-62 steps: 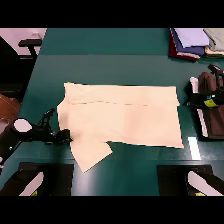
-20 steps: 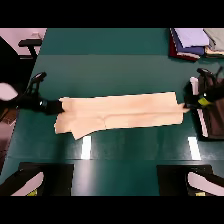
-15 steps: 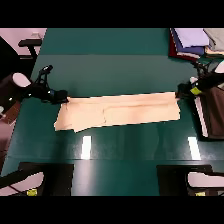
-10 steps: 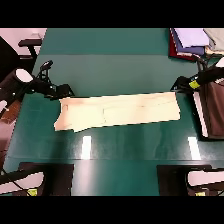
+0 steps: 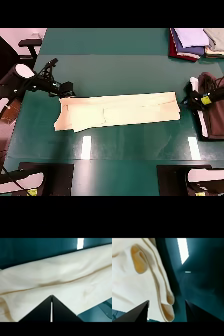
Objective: Fold the shirts.
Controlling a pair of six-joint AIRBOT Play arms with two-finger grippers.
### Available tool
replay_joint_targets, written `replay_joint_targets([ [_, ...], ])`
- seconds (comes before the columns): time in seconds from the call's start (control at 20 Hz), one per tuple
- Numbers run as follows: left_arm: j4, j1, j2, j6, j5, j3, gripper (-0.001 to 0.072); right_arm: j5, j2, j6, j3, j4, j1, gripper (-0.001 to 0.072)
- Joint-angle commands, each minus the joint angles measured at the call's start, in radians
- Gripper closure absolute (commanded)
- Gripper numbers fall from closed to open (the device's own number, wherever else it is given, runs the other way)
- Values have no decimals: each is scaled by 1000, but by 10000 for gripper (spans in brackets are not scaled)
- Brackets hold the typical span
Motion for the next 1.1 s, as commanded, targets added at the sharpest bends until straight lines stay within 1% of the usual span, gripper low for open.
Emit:
replay_joint_targets([
  [0.0,-24,-98,-2,0,98,2,682,-26,-9,-44,-84,18,-7,182],
  [0.1,-24,-172,-3,-13,168,2,682,-25,-37,-51,-83,68,23,182],
  [0.2,-24,-240,-3,-55,217,2,682,-39,-72,-58,-82,136,62,184],
  [0.25,-24,-270,-5,-55,237,2,682,-55,-88,-58,-82,157,82,233],
  [0.35,-26,-315,-22,-56,261,2,682,-102,-90,-77,-80,158,119,488],
  [0.4,-29,-331,-37,-59,268,6,683,-126,-77,-83,-80,158,131,595],
  [0.5,-51,-361,-87,-72,265,31,682,-147,-27,-83,-72,158,139,694],
  [0.7,-53,-435,-240,-72,263,165,683,-58,106,-77,66,161,160,695],
  [0.8,-55,-470,-328,-72,248,251,683,-18,173,-34,152,161,200,695],
  [0.9,-60,-504,-401,-72,245,322,683,-6,224,1,232,161,264,695],
  [1.05,-61,-539,-488,-73,181,405,683,-14,262,38,337,161,367,695],
])
